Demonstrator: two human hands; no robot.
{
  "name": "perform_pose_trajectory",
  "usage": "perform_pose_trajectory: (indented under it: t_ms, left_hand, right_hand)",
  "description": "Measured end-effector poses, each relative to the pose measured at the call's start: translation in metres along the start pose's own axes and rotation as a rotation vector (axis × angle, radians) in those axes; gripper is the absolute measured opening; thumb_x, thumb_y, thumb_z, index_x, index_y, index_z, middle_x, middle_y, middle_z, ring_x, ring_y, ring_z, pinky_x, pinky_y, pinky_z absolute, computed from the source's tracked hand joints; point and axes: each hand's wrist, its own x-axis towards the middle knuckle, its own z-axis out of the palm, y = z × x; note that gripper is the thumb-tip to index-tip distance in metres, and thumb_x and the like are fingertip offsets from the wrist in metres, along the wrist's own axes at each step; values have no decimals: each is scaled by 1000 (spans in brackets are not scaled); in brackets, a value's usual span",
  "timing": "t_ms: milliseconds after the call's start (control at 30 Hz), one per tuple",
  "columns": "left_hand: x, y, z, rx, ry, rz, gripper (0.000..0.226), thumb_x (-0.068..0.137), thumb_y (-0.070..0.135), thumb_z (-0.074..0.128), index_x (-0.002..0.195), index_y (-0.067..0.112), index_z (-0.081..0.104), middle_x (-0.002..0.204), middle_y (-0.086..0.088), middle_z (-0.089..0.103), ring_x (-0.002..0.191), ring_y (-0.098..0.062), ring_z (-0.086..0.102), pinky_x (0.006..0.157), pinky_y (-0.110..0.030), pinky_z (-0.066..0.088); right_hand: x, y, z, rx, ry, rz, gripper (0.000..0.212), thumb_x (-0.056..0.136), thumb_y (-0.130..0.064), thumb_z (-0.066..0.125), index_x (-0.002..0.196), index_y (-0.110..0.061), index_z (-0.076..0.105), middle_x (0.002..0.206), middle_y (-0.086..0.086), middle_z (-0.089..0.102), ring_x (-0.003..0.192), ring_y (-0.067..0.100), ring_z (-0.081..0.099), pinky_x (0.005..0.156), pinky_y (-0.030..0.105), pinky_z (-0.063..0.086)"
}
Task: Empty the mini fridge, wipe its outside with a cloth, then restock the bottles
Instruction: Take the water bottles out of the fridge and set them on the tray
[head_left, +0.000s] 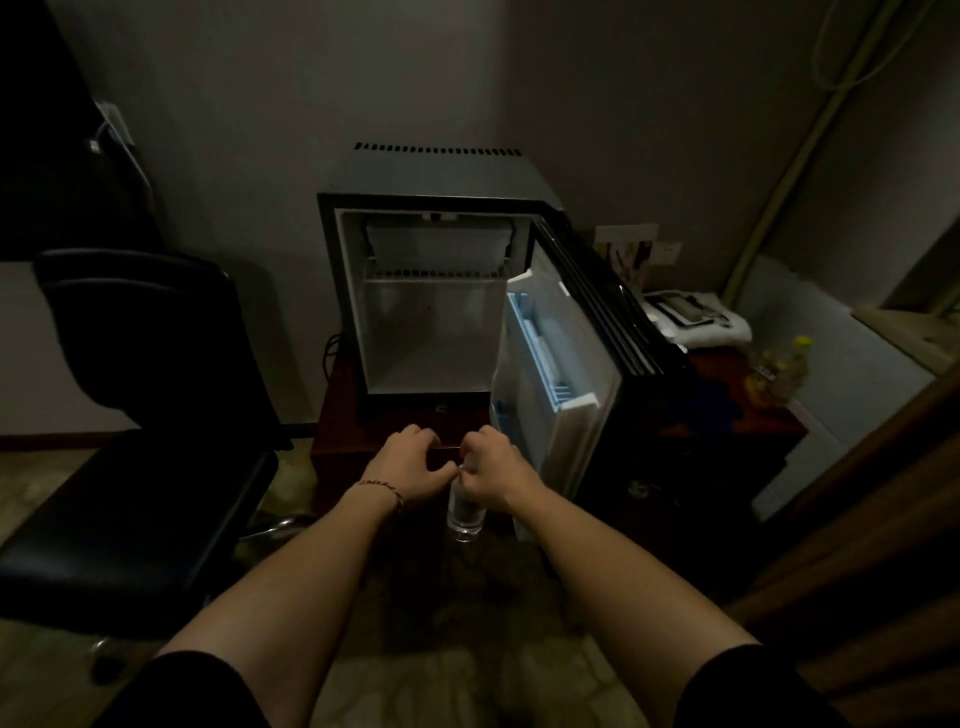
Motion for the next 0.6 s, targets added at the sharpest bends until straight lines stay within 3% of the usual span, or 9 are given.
perform_pose_trajectory:
  t_ms: [300,600]
  left_hand:
    - [-54,31,38,7,-52,68,49,88,49,63,127,22,56,126,1,53,112,-14,51,95,-32,49]
    - [-77,103,83,-76,-168,218,44,87,53,62,121,25,57,114,6,52,100,-9,53,87,-28,52]
  right_hand:
    - [-92,27,1,-3,45,130,25,90,-19,66,115,-18,59,118,-2,48,104,17,55,88,34,53]
    - [-158,105,-23,-52,-105,360,39,93,-23,59,131,-25,49,126,6,56,113,26,59,90,37,51]
